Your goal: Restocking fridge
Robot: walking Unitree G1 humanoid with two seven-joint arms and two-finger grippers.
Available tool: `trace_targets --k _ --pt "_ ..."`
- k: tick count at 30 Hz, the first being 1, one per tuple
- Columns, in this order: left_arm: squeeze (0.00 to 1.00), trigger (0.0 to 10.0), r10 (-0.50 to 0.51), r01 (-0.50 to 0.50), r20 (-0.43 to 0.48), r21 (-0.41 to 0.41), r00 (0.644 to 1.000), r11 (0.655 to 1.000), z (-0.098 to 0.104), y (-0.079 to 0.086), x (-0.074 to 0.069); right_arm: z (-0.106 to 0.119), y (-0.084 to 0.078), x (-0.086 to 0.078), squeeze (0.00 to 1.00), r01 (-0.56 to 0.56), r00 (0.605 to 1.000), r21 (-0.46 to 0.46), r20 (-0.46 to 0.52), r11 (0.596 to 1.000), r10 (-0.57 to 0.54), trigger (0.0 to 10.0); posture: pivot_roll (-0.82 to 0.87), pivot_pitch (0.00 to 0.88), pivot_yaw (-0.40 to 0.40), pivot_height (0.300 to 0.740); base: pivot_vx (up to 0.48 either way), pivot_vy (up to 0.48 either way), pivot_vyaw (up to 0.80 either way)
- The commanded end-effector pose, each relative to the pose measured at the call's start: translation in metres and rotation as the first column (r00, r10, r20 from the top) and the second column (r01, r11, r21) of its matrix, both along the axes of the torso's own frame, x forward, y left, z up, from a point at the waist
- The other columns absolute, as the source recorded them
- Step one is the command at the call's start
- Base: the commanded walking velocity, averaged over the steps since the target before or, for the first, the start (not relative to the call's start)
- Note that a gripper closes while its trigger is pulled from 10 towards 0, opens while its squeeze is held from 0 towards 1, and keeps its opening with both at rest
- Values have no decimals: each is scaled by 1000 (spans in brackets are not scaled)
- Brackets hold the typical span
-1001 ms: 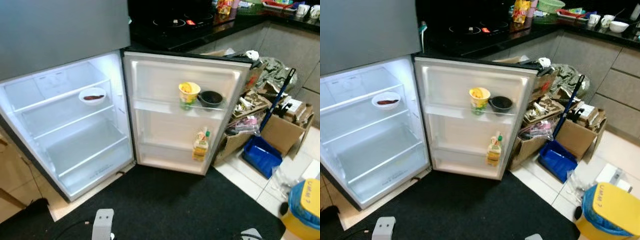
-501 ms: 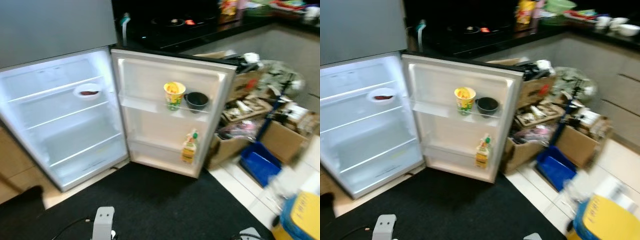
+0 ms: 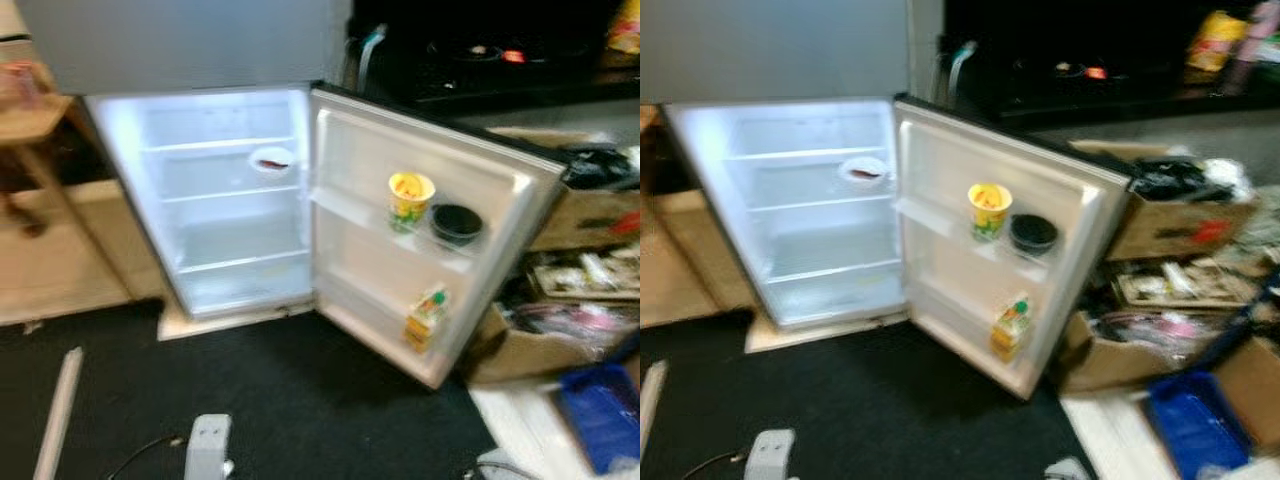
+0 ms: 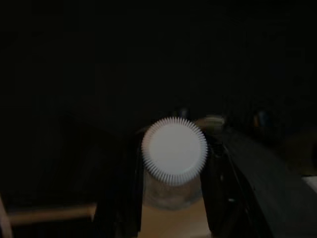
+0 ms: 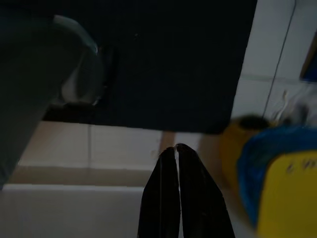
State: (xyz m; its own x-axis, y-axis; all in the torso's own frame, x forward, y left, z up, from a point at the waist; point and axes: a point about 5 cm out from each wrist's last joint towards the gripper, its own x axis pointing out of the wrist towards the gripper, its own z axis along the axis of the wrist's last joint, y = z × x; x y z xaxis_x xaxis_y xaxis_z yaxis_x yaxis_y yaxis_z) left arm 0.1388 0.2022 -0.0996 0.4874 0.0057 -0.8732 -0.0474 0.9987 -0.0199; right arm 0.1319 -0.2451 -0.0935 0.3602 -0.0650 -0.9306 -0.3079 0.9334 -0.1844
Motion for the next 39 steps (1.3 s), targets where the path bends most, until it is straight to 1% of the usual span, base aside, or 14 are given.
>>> trace_targets --k 1,10,19,39 --pt "0 10000 5 -5 23 4 1000 1000 3 2 7 -3 1 -9 0 9 1000 3 -27 1000 -9 10000 -86 0 -16 740 0 0 0" --pt "0 10000 20 -20 25 2 999 1000 3 2 7 -4 3 -9 0 0 1000 5 -26 1000 0 10000 -88 0 -17 740 0 0 0" --pt "0 10000 -2 2 12 13 1000 1000 2 1 6 -4 4 -10 0 -1 1000 5 -27 1000 2 10000 -89 0 -17 740 0 0 0" --pt "0 10000 -25 25 4 19 1000 1000 2 3 3 -5 8 -10 0 3 1000 27 -21 1000 -3 10000 -85 0 -13 740 302 0 0"
